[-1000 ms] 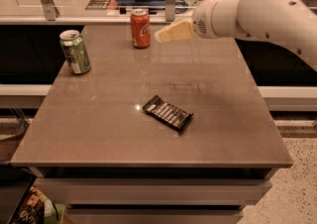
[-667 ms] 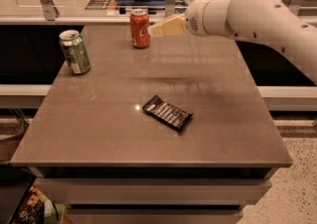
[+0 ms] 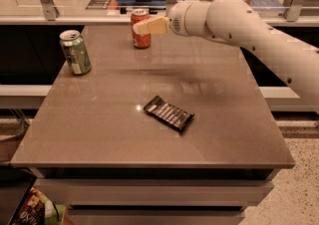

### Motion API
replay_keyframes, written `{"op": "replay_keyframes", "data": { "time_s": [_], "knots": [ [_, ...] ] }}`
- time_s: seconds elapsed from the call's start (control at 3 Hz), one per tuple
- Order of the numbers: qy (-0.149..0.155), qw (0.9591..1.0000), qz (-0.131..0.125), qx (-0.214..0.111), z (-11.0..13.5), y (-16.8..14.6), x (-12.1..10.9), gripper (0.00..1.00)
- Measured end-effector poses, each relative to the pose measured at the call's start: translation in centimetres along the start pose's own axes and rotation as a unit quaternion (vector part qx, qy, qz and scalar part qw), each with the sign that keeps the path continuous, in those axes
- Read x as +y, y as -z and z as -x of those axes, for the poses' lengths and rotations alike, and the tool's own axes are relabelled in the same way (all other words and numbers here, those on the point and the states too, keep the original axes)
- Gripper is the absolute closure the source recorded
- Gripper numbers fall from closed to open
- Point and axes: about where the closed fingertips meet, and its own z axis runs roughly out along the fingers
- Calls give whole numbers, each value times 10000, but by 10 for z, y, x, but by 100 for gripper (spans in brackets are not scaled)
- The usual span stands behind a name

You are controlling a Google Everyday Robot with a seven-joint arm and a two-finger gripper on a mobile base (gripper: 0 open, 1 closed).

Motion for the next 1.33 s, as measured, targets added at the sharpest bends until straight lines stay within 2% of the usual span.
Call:
{"op": "replay_keyframes", "data": {
  "time_s": [0.67, 1.33],
  "knots": [
    [-310, 9990, 269, -153, -6, -55, 20, 0],
    [-595, 9964, 360, -493, -12, -93, 20, 0]
  ]
}}
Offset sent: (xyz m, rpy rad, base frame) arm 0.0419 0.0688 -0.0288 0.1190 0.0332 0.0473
